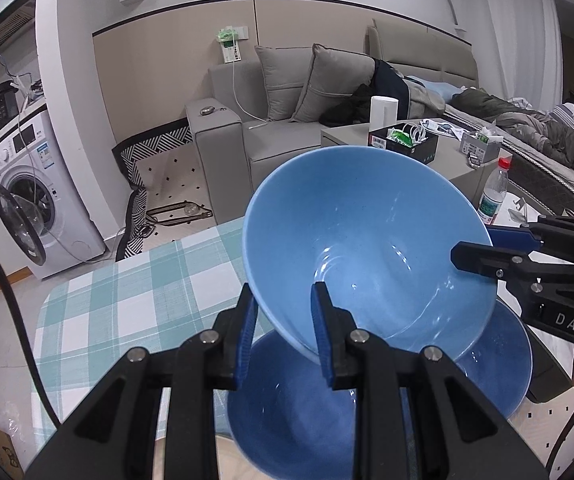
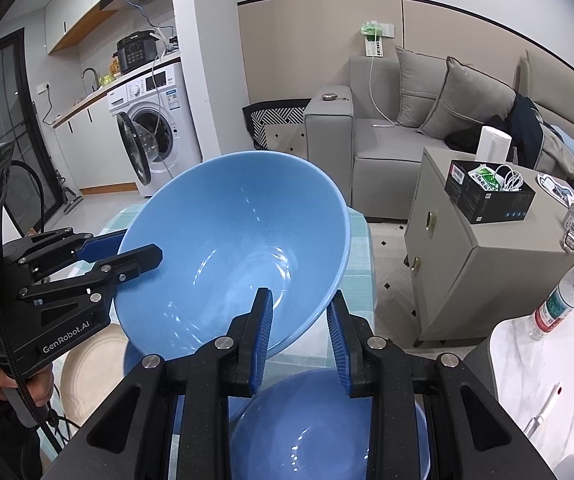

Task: Organize plates and bowls
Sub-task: 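Lift the blue bowl with both grippers toward another blue bowl, then lower the held blue bowl into the other blue bowl with both grippers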

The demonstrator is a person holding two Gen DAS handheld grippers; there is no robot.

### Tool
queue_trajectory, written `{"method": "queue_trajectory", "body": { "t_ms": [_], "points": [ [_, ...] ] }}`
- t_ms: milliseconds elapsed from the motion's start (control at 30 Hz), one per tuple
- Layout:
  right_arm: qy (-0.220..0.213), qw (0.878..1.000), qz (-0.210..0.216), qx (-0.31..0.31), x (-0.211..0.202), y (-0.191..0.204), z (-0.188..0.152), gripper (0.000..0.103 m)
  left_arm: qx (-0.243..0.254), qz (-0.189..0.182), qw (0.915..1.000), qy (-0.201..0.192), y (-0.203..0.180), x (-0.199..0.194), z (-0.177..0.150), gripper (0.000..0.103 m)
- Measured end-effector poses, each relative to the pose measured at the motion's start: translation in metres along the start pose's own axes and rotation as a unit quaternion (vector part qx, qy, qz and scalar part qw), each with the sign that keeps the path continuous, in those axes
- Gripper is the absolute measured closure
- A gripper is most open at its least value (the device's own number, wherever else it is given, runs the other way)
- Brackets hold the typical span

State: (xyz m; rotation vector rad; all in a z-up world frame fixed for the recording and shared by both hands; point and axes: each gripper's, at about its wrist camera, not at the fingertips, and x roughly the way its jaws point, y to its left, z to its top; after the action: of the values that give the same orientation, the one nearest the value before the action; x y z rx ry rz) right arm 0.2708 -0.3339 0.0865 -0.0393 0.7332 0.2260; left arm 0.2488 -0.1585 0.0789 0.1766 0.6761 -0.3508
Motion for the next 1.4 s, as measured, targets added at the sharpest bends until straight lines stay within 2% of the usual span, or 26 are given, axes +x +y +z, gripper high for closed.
{"method": "queue_trajectory", "body": {
  "t_ms": [667, 1400],
  "points": [
    [0.009, 1.000, 0.022, -0.018, 0.000, 0.039, -0.024, 0.075, -0.019, 0.017, 0.9997, 0.007, 0.018, -0.022, -0.039, 0.077],
    [0.037, 0.998, 0.033, -0.029, 0.025, 0.056, -0.051, 0.074, -0.036, 0.024, 0.9988, 0.023, 0.030, -0.013, -0.073, 0.077]
  ]
}}
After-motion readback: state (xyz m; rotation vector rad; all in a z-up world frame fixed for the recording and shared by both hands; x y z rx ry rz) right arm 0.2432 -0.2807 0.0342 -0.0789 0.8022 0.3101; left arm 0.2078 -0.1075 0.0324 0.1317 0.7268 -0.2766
